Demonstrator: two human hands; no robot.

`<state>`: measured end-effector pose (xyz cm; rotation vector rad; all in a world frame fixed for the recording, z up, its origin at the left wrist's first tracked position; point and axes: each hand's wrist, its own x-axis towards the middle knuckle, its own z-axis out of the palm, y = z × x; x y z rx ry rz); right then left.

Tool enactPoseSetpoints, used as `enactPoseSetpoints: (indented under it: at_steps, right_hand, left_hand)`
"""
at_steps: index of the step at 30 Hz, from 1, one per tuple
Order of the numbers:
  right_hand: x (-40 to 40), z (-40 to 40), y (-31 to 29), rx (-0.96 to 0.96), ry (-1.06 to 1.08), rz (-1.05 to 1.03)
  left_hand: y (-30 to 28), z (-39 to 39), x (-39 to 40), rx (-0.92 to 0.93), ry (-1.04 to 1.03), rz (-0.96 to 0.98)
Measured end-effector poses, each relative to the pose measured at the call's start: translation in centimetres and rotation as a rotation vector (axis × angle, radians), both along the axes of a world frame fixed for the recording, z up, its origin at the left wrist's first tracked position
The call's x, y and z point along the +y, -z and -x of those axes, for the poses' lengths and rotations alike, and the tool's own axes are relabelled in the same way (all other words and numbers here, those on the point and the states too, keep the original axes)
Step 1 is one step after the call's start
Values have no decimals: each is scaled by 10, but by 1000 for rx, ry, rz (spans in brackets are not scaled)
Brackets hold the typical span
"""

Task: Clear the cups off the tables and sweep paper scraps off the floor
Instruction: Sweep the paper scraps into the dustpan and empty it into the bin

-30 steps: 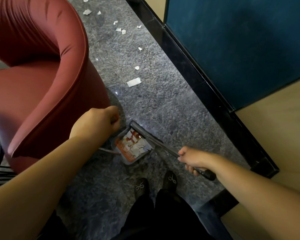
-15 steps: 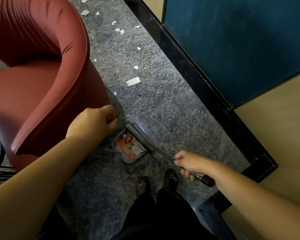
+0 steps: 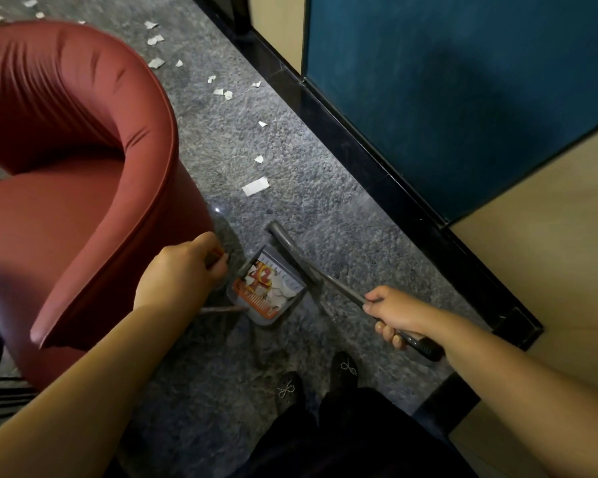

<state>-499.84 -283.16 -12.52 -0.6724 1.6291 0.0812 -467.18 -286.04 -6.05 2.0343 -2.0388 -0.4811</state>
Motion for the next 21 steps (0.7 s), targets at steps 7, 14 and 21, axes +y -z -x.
enactPoseSetpoints:
  at_steps: [7, 14, 21]
  right_hand:
    - [-56, 16, -6, 2, 26, 42]
    - [-162, 58, -1, 31, -109, 98]
    - [-295, 87, 6, 9, -290, 115]
  left_hand:
    - [-12, 18, -47, -2, -25, 52]
    - [-13, 50, -125, -20, -111, 62]
    - [-17, 84, -199, -79, -237, 35]
